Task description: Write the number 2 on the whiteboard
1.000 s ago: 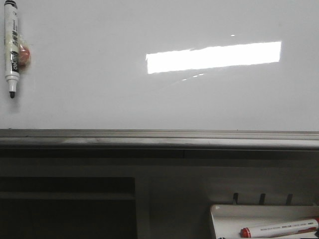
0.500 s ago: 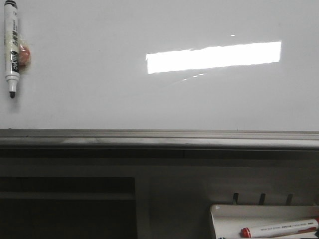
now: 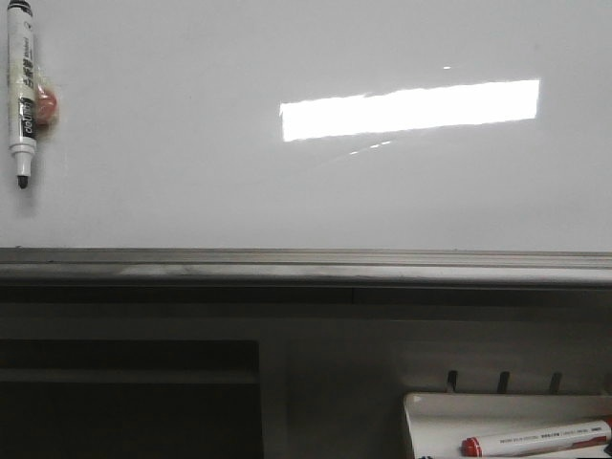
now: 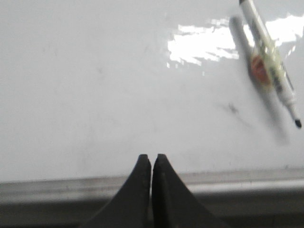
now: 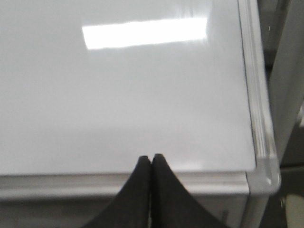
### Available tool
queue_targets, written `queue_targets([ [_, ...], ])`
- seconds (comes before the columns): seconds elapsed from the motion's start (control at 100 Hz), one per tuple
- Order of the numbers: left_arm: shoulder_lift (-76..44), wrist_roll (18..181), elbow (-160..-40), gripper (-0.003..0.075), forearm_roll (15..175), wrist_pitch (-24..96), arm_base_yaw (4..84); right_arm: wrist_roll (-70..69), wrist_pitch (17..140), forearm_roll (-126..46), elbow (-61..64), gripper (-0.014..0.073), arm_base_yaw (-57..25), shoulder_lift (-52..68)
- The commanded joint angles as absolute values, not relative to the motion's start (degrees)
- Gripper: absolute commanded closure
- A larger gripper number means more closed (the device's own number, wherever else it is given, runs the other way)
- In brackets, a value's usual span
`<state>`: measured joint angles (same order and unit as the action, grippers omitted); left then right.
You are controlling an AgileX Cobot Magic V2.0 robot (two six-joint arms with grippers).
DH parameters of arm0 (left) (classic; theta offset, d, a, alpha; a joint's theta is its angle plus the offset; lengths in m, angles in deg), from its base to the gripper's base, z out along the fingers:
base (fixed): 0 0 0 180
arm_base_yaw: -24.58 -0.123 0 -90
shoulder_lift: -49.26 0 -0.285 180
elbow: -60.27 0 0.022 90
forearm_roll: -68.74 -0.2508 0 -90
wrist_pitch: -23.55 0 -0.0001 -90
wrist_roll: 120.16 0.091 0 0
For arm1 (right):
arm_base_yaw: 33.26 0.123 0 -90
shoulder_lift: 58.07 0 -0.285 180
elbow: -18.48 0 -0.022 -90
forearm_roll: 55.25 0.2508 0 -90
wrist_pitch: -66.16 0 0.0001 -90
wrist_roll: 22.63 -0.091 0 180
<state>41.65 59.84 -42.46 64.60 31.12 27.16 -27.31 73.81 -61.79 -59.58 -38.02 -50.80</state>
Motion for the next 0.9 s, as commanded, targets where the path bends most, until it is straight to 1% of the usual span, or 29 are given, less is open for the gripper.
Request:
queue_targets([
  [0.0, 43.2, 59.8, -41.8, 0.0741, 64.7, 21.3, 27.1, -27.2, 63.5, -62.6, -60.9, 0.0655, -38.0, -52.0],
  [0.27, 43.2, 59.8, -41.8, 0.0741, 64.7, 19.4, 27.1, -27.2, 58.1, -62.9, -60.9, 0.0655, -38.0, -52.0],
  [0.43, 43.2, 59.8, -41.8, 0.0741, 64.7, 20.5, 27.1, -27.2, 48.4, -62.9, -60.9, 0.0655, -38.0, -52.0],
  [0.5, 43.2, 59.8, -41.9, 0.0741, 65.4, 21.0, 27.1, -27.2, 47.9, -62.2, -60.8, 0.0655, -38.0, -52.0],
  [0.58, 42.9, 59.8, -42.3, 0.0741, 68.0, 22.9, 27.1, -28.8, 50.9, -56.8, -60.7, 0.0655, -38.0, -52.0],
  [0.72, 40.7, 59.8, -44.9, 0.0741, 69.3, 26.8, 27.1, -29.7, 60.2, -47.0, -57.0, 0.0654, -38.0, -51.9],
  [0.8, 38.7, 59.8, -48.0, 0.0741, 69.3, 29.7, 27.1, -30.4, 67.7, -39.4, -53.4, 0.0654, -38.0, -51.9],
  [0.89, 35.9, 59.8, -52.7, 0.0741, 69.3, 34.7, 27.1, -30.4, 77.0, -39.2, -48.9, 0.0653, -38.0, -50.6],
])
